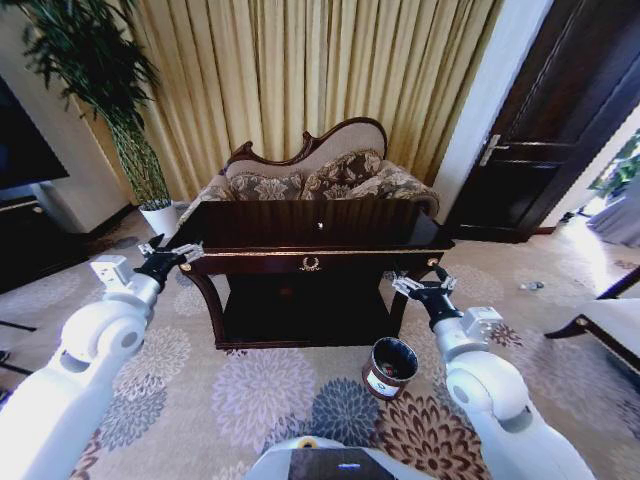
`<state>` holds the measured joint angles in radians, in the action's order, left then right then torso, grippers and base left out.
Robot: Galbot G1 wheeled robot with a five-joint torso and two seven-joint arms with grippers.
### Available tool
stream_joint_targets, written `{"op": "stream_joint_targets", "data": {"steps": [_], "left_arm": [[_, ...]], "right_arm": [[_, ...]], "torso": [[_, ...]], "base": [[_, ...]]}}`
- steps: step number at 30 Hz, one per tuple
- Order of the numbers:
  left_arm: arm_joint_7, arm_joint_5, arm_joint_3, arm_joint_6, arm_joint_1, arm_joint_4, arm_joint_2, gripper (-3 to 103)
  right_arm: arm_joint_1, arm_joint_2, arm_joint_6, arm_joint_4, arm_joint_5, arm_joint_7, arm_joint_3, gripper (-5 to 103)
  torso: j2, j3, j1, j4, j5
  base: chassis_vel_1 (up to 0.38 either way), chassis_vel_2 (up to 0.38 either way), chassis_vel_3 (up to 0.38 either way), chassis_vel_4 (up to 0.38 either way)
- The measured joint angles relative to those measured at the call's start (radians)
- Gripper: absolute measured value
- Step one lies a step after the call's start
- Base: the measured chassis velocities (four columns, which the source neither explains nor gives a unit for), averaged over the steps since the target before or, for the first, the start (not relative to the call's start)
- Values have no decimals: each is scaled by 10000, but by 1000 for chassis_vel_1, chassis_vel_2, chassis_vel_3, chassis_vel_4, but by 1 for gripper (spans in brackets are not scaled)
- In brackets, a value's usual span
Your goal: Move to the front of the table and place the trash on the table into the trash bin.
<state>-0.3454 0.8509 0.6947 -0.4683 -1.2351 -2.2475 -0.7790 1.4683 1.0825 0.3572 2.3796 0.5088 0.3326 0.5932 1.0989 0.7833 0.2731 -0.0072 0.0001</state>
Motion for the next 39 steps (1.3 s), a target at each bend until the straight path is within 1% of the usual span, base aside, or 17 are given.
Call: {"op": "stream_joint_targets", "data": {"steps": [9,12,28,39], "left_arm": [[251,-31,781,-250,-570,-374,29,100],[263,-31,873,-273,-665,-454,2,100],[362,-58,892,-222,-668,-379,46,100],[402,-60,869,-175,-629,-291,65,100]], "right_arm": [[-10,-2,-17,31,-59,-28,-103,100],[35,30,-17,81,-113,-46,-154,100],[185,165,-50,157,-459,-195,-237,100],[203,190,-56,157,-500,-235,-230,100]], "torso": [[-1,0,0,3,-2],[-1,0,1,2,-1],[0,-1,-1,2,-2],[-1,0,0,1,-1]], "base": [[27,-27,-32,31],[54,-64,-63,79],[142,-141,-139,134],[149,-150,-146,155]]}}
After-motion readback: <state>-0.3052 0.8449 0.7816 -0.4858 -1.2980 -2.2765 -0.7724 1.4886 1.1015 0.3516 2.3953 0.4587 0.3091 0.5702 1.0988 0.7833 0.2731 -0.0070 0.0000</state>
